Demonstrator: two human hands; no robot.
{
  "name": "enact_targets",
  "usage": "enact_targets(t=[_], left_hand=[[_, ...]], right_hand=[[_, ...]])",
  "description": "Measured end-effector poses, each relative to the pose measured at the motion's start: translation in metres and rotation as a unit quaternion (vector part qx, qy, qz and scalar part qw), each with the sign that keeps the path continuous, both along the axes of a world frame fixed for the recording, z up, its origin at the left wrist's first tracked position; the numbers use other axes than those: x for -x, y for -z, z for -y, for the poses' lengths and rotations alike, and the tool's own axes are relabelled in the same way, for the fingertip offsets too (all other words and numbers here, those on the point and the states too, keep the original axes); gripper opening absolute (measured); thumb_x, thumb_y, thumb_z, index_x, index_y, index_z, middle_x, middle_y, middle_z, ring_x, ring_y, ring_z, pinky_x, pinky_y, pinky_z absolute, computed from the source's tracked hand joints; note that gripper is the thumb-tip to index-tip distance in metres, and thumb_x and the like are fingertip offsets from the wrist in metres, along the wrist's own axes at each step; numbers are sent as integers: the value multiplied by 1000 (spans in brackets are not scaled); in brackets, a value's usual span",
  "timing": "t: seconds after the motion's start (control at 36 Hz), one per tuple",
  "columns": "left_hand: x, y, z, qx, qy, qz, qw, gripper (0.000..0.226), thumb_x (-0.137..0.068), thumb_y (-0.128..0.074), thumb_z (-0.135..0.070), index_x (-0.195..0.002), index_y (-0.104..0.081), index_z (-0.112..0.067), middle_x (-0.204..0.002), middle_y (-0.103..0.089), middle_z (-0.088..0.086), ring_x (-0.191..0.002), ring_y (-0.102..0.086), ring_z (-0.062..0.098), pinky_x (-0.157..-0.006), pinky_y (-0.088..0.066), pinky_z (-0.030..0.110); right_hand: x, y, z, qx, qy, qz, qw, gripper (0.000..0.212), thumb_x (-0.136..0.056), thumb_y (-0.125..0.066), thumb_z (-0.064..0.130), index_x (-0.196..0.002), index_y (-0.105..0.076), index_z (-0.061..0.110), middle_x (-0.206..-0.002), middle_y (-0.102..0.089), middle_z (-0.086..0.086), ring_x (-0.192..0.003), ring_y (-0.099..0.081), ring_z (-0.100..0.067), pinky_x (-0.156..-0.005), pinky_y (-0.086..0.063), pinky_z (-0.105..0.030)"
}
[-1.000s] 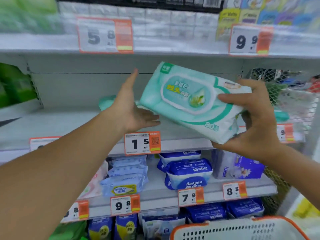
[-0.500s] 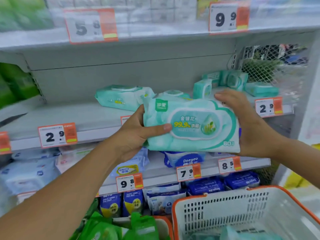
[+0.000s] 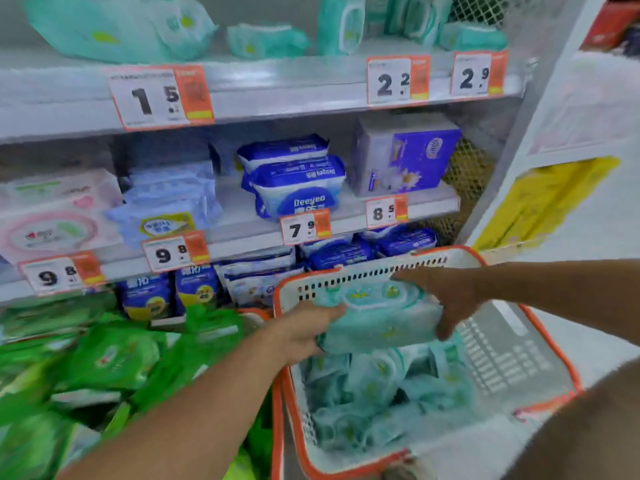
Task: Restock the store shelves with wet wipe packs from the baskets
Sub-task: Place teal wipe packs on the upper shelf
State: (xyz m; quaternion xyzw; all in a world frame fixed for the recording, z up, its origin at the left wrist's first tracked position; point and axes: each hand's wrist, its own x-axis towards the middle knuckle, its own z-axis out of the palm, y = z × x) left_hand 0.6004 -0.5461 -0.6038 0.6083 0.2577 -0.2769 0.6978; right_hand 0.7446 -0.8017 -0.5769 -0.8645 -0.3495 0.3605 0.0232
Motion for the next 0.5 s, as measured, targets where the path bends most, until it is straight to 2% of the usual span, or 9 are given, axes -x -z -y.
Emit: enact_targets(t=[0.03, 0.06, 0.14, 0.19, 0.28, 0.33, 0.39, 0.44, 0.5], left_hand=[[-3, 5, 0, -5, 19, -13, 1000, 74, -80, -81, -30, -141, -47, -4, -127, -66, 14, -100, -71, 25, -82, -60, 45], [-4, 0, 0, -15, 36, -13, 999, 65, -82, -79, -28, -136, -50, -6, -125, -65, 11, -98, -70, 21, -82, -60, 39], [-15, -53, -16, -70, 99, 77, 990, 10, -96, -64, -23, -104, -61, -18, -109, -65, 4, -91, -60, 17, -73, -49, 24], [-23, -116, -43, -90, 105, 182, 974, 6, -100, -57, -18, -102, -62, -17, -101, -64, 8, -85, -58, 20, -67, -48, 20], [-23, -217, -95, -143, 27, 376, 915, 9, -99, -56, -15, -97, -64, -12, -85, -70, 7, -67, -66, 15, -57, -52, 21], [-20, -271, -134, -223, -98, 482, 842, 15, -97, -58, -10, -83, -63, -13, -65, -66, 3, -46, -57, 11, -42, -44, 20], [-23, -300, -179, -340, -219, 532, 744, 21, -94, -62, -14, -73, -60, -17, -55, -59, -1, -42, -50, 8, -42, -39, 19], [-32, -310, -227, -503, -246, 507, 655, 8, -84, -63, -30, -79, -62, -24, -66, -63, -5, -60, -60, 14, -59, -50, 27], [-40, -311, -267, -682, -159, 376, 607, 33, -82, -63, -37, -111, -63, -24, -101, -69, 3, -96, -65, 27, -87, -53, 38]], right_hand=[[-1, 6, -2, 51, -18, 14, 998, 127, -58, -95, 33, -156, -15, 24, -158, -29, -7, -144, -32, -22, -118, -28, -35], [-4, 10, -8, 87, -36, 25, 995, 120, -65, -92, 30, -156, -15, 25, -158, -30, -8, -143, -33, -24, -116, -29, -35], [0, -26, -59, 87, -90, 62, 990, 75, -84, -79, 24, -148, -40, 19, -146, -49, -6, -129, -49, -21, -102, -37, -21], [8, -71, -107, -108, -110, 106, 982, 39, -86, -77, 21, -123, -65, 22, -117, -69, 4, -98, -63, -9, -77, -43, -6], [26, -149, -173, -483, 10, 99, 870, 12, -85, -76, 13, -96, -71, 17, -86, -72, -2, -71, -64, -13, -64, -54, -24], [25, -197, -213, -612, 64, 105, 781, 14, -84, -76, 5, -91, -71, 16, -80, -71, -4, -70, -63, -11, -66, -56, -33], [13, -235, -255, -659, 94, 133, 735, 20, -79, -82, 9, -92, -69, 18, -82, -69, 3, -74, -62, -9, -74, -56, -34], [-5, -265, -298, -593, 135, 190, 771, 58, -70, -90, 30, -119, -61, 18, -112, -65, 0, -95, -61, -13, -89, -51, -29], [-27, -283, -338, -473, 151, 212, 842, 107, -59, -92, 47, -147, -39, 19, -143, -46, -5, -126, -49, -20, -104, -39, -27]])
